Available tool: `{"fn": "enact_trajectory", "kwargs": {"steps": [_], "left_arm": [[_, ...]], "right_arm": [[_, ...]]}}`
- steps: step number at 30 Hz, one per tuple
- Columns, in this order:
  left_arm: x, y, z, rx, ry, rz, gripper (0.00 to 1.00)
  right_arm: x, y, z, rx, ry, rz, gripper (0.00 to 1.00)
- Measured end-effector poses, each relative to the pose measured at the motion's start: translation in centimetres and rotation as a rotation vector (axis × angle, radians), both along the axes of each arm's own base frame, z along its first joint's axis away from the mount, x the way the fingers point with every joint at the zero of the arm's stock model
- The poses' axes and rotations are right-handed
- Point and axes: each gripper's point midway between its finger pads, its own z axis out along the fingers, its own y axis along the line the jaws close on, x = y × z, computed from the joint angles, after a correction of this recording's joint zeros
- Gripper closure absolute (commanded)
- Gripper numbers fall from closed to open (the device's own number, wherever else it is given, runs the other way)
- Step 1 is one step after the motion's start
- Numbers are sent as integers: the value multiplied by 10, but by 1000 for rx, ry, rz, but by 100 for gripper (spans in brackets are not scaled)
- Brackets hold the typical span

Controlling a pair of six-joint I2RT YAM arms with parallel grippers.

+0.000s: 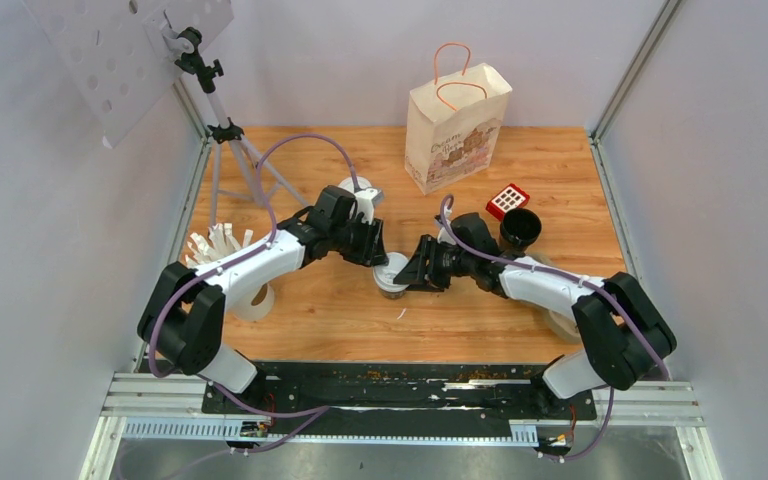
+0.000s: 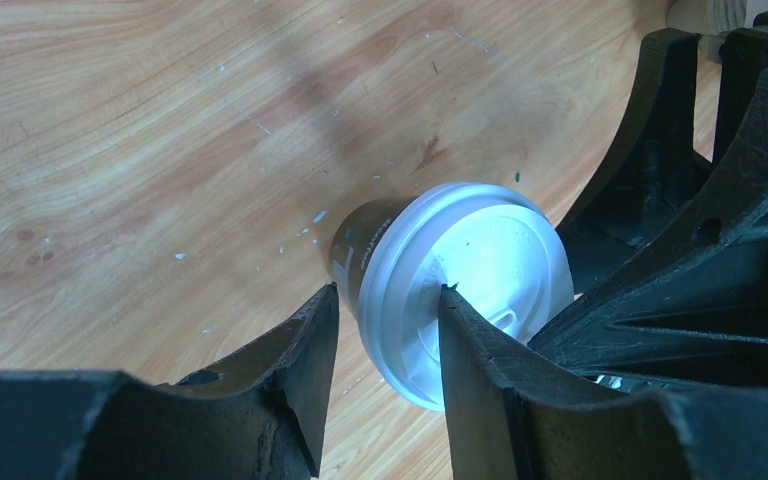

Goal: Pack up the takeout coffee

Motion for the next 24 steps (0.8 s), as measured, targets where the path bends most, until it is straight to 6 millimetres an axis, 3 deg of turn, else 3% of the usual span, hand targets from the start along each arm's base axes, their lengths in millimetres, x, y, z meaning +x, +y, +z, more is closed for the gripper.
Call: {"fn": "enact_trajectory", "kwargs": {"steps": [19,24], "left_arm": [[-2,-8,-4,-29,21,-34,53],[-1,-10,-4,-35,19,-37,54]], "right_arm": [[-5,-4,-7,67,-74,-5,64],[-3,-4,-5,53,-81,-2,59]]}}
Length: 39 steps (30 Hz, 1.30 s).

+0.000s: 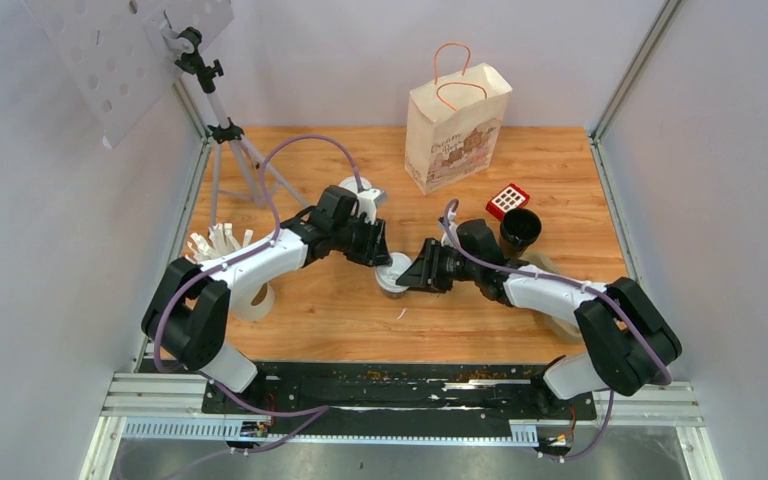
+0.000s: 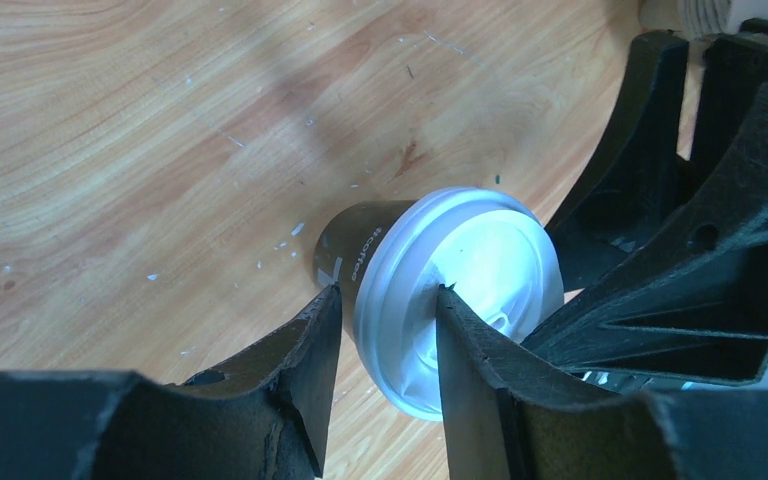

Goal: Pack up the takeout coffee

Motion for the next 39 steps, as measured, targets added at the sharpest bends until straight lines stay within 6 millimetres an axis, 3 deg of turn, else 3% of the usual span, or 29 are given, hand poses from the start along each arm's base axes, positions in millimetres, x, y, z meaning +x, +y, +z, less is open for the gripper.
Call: {"fn": "enact_trajectory", "kwargs": {"steps": [7,13,22,30,36,39], "left_arm": [[4,4,1,9,-2,40,55],[2,8,1,7,22,93,55],[-20,17,3,-27,111,174,54],[-35,24,6,-33,173,220,42],[-36,33,19,-28,135,246,38],[-33,36,24,-27,124,256,40]], "right_arm": [[19,-12,10,-142,-83,37,46],[33,-22,11,-209,-125,101,45],[45,-23,15,-250,-152,183,53],[55,-22,22,-277,-178,228,52],[54,-25,37,-292,-187,221,63],[50,-25,48,-277,-205,220,63]]}}
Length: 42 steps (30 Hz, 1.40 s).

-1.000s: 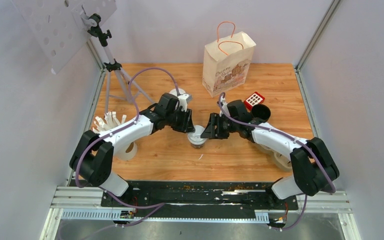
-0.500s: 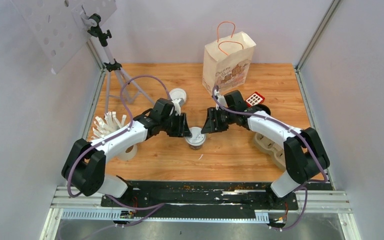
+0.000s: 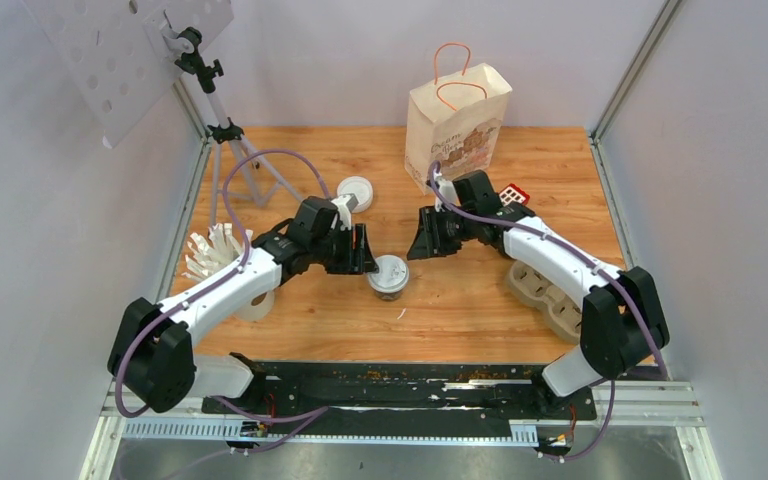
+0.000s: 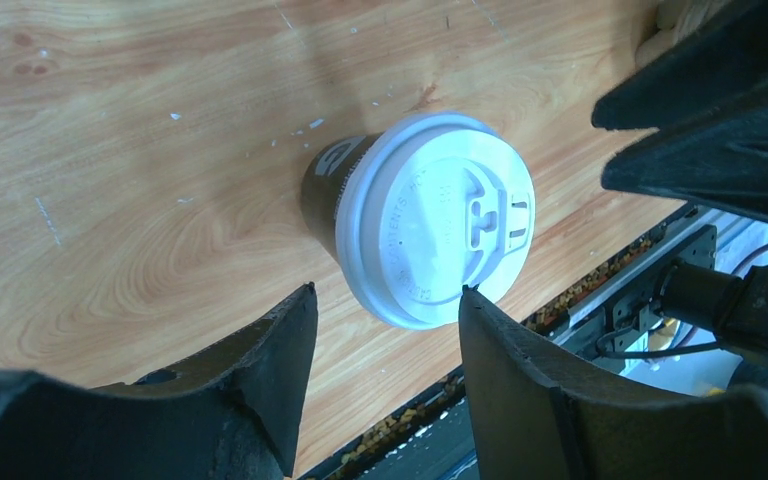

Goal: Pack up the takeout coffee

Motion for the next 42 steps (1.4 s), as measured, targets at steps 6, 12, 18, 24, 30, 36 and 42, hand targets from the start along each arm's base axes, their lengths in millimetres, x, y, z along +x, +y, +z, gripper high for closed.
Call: {"fn": "enact_trajectory", "kwargs": {"steps": [6,12,18,24,30,36,42], "left_arm": [[7,6,1,1,-9,18,46],[12,10,2,-18,-15,20,49],[9,13,-12,-63,15,22,49],[8,9,-9,-97,11,1,50],[7,8,-13,-114,10,-8,55],[7,7,-15,-134,13,-11,62],[9,6,-15,-147,9,-17,67]], "right_arm": [[-10,8,8,-6,-9,19,64],[-16,23,19,-8,-28,56,73],[-16,41,16,13,-31,95,76],[-16,50,-5,-3,14,107,77],[-15,53,-14,-6,28,113,79],[-15,56,-17,10,17,119,79],[-14,59,-21,36,4,124,79]]}}
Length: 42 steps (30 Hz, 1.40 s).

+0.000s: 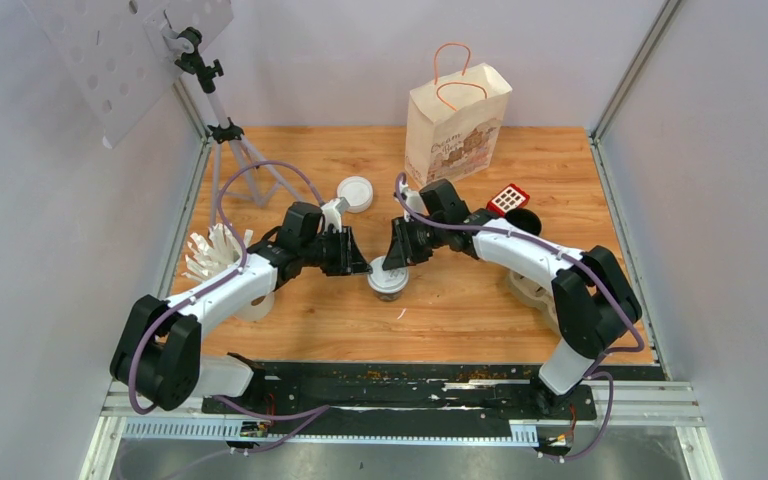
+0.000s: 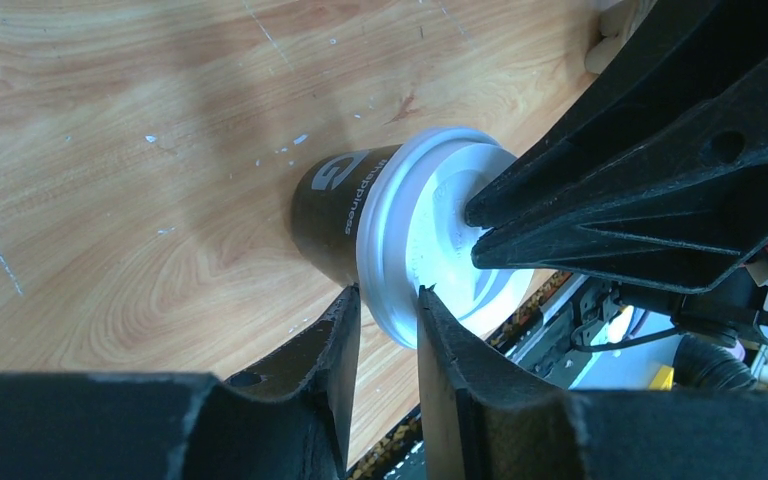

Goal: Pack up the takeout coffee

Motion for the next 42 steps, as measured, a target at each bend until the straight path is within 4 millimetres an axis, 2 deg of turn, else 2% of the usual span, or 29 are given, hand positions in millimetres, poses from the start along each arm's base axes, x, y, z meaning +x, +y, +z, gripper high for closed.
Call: {"fn": "enact_trajectory", "kwargs": {"steps": [23,31,34,36,39,42], "left_arm": [[1,3,-6,11,-8,9,65],[2,7,4,52,9,8,61],[8,6,20,60,-7,3,60],[15,3,40,57,-41,-1,59],[24,2,79,44,-120,-3,54],[26,6,126,31,-228,2,46]], "right_arm": [[-2,1,-3,62,-30,7,79],[-4,1,8,40,5,11,69],[-2,1,19,33,7,8,62],[0,0,27,31,-9,1,53],[-1,-6,35,11,-38,-14,37],[1,-14,37,-40,-97,-37,30]]}}
